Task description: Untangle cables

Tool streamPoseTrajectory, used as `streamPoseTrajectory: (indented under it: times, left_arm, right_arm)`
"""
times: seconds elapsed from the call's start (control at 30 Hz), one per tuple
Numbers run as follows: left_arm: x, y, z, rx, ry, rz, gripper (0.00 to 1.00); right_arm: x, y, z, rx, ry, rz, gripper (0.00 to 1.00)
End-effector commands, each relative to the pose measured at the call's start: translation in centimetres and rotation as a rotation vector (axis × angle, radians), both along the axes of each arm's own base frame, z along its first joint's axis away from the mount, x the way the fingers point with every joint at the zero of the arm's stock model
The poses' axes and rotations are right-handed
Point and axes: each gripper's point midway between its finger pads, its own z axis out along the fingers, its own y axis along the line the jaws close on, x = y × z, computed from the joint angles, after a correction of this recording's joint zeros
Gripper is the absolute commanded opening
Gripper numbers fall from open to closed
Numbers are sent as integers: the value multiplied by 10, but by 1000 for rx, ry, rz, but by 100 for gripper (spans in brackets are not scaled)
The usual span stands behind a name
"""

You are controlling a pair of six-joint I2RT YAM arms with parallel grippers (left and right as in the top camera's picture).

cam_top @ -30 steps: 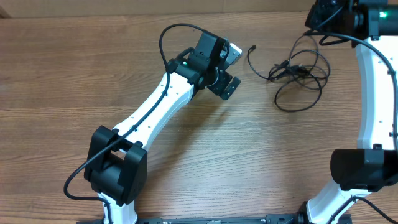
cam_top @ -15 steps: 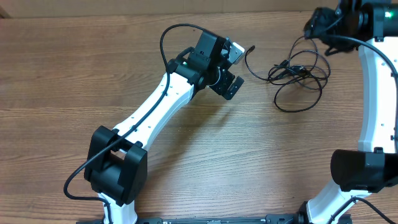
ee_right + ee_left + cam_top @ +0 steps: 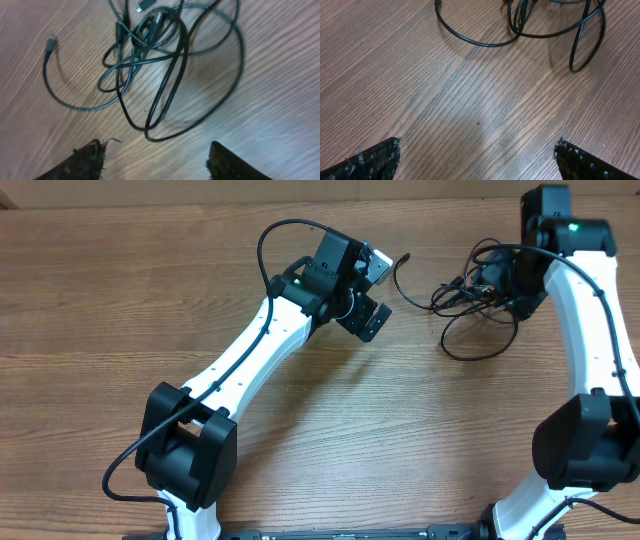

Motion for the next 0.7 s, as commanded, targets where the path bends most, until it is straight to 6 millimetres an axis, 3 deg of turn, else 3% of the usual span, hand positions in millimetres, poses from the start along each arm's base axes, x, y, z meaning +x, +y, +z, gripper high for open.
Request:
streamPoseTrajectory:
  times: [0.0, 0.17, 0.3, 0.4, 0.67]
  left_arm:
    - [2, -3, 2, -18, 8, 0, 100]
    - [3, -2, 2, -14, 5, 3, 100]
    - [3, -2, 2, -13, 5, 4, 99]
    - [3, -2, 2, -12, 5, 4, 100]
    - [3, -2, 2, -12, 4, 6, 99]
  right_arm:
    - [-2, 12, -13, 91, -8, -99, 62]
    - [-4, 13, -35, 109, 7, -131, 59]
    - [-7, 13, -45, 112, 19, -143, 46]
    - [-7, 13, -48, 114, 17, -149, 34]
    - [-6, 13, -48, 113, 14, -149, 28]
